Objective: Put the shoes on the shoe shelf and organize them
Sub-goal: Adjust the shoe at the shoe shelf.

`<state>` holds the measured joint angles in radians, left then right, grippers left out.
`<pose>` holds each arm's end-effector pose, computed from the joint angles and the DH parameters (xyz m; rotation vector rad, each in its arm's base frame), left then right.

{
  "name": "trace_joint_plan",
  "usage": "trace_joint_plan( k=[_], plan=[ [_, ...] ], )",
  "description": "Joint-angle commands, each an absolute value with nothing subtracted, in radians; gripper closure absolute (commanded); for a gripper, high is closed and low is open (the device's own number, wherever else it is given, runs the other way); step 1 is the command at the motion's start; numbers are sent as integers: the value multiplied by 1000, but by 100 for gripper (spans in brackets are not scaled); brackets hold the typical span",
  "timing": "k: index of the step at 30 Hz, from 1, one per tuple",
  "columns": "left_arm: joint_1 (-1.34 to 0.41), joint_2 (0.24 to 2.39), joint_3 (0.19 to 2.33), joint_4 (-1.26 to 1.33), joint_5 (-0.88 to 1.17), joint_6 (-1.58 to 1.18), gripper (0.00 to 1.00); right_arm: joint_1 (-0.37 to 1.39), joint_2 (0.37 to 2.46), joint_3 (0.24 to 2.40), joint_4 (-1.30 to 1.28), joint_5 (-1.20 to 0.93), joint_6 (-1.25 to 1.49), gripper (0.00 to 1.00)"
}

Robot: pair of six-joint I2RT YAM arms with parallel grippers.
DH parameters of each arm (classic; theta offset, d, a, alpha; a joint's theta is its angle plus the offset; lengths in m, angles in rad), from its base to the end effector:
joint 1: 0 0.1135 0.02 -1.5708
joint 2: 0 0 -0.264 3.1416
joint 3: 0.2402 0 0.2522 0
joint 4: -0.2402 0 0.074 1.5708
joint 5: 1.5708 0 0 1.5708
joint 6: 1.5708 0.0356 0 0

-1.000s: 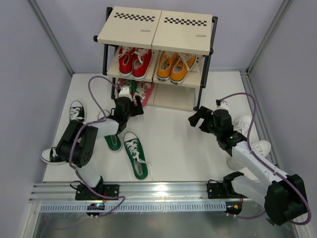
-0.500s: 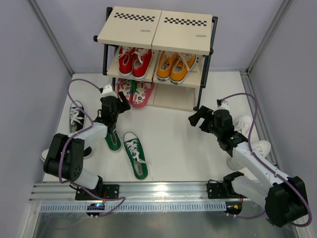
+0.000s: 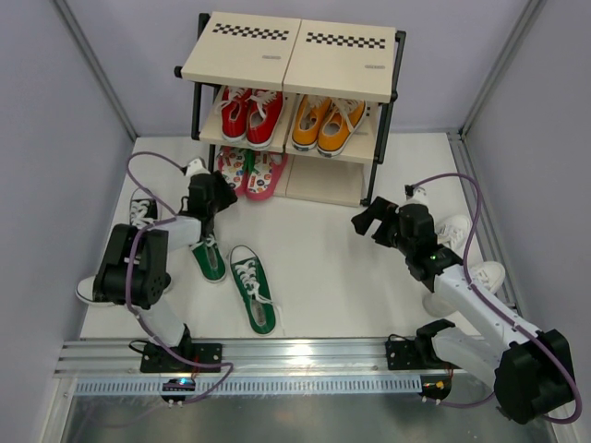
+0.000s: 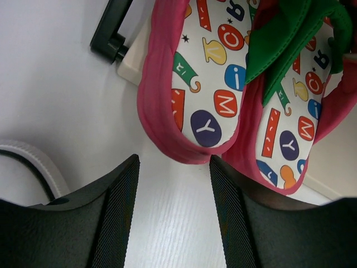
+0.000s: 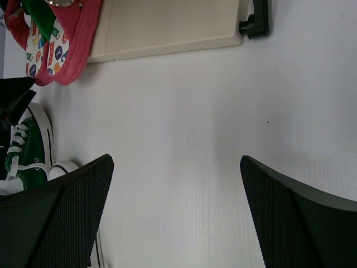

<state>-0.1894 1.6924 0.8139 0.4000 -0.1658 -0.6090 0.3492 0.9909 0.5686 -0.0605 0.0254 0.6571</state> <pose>0.3462 -0.0604 0.1750 -0.5296 1.9889 -0.3283 0.2074 0.0746 0.2378 0.3392 2.0799 0.5912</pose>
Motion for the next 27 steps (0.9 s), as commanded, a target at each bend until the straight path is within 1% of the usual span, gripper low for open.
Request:
trace_joint_plan(
  k=[1,6,12,17,18,23,25,27],
  plan=[
    [-183,1727,885,437,-153,-643,45,345,994,586,-35,55,653,1],
    [-175,1781,940,423,-138,-658,47,345,1012,595,-34,64,650,1],
    [-167,1810,951,437,-112,-658,50,345,1042,614,-37,69,646,1],
    [-161,1813,960,457,-87,-637,49,345,1054,621,-35,67,641,1],
    [-160,1812,962,459,-86,-635,48,345,1054,623,-34,67,641,1],
    [-161,1766,948,430,-52,-663,35,347,1045,624,-57,67,641,1],
    [-160,1701,922,414,-52,-672,28,345,1026,623,-70,67,637,1],
    [-160,1640,878,397,-45,-676,25,345,1008,623,-101,71,629,1]
  ],
)
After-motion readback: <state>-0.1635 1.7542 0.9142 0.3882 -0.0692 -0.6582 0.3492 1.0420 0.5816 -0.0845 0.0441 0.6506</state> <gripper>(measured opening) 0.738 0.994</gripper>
